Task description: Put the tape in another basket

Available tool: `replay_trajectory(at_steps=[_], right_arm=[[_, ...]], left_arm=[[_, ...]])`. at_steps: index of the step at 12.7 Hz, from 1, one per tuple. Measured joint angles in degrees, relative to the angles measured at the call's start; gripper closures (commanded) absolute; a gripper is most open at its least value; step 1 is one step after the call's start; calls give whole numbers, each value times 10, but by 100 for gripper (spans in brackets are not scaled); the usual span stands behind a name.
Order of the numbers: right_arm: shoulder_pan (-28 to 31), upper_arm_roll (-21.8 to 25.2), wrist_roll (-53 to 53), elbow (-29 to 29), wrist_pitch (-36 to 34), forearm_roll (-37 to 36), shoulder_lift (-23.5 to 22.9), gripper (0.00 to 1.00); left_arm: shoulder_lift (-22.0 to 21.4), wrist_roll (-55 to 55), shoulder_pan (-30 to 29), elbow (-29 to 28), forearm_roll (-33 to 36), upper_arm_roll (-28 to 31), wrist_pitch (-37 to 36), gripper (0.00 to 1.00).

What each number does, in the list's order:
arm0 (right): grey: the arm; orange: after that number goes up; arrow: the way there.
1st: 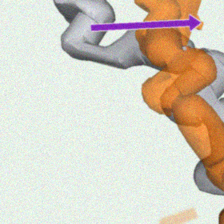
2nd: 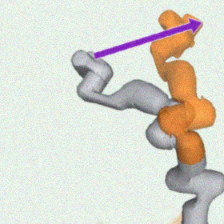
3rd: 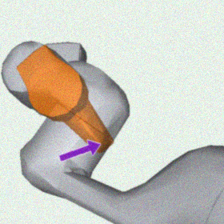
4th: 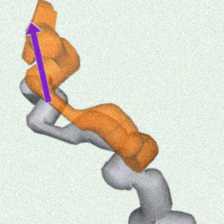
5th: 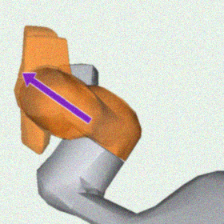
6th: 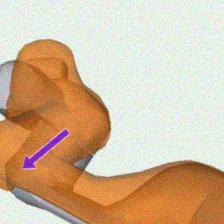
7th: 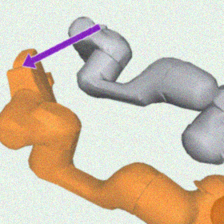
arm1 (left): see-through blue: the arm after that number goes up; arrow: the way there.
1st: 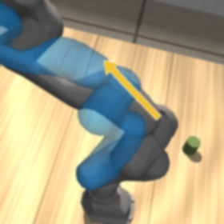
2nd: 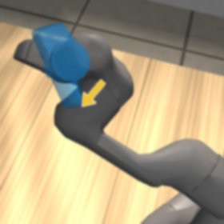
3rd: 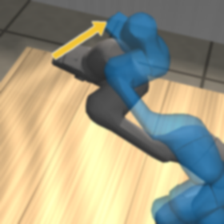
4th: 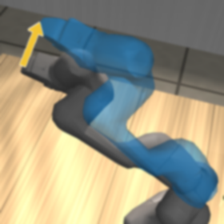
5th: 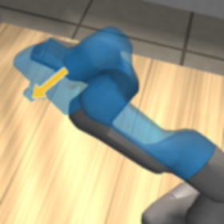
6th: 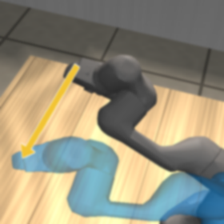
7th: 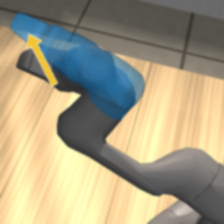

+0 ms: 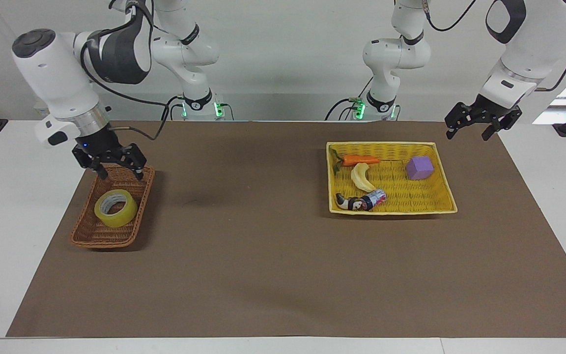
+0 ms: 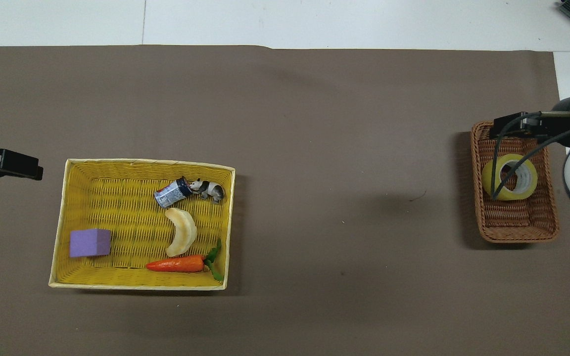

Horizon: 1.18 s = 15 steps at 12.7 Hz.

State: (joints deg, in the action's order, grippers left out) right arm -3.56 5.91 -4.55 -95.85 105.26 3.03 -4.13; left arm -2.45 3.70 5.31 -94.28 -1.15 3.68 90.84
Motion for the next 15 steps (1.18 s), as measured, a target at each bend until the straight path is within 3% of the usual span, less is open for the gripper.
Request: replay_trajectory(at_steps=[9, 15], right_arm=[[-1, 7, -35, 23, -177, -2, 113, 0], [-1, 5, -4, 22, -185, -19, 125, 0]], left_arm=[[0, 0, 0, 0, 0, 0, 0, 0], [0, 0, 0, 0, 0, 0, 0, 0]])
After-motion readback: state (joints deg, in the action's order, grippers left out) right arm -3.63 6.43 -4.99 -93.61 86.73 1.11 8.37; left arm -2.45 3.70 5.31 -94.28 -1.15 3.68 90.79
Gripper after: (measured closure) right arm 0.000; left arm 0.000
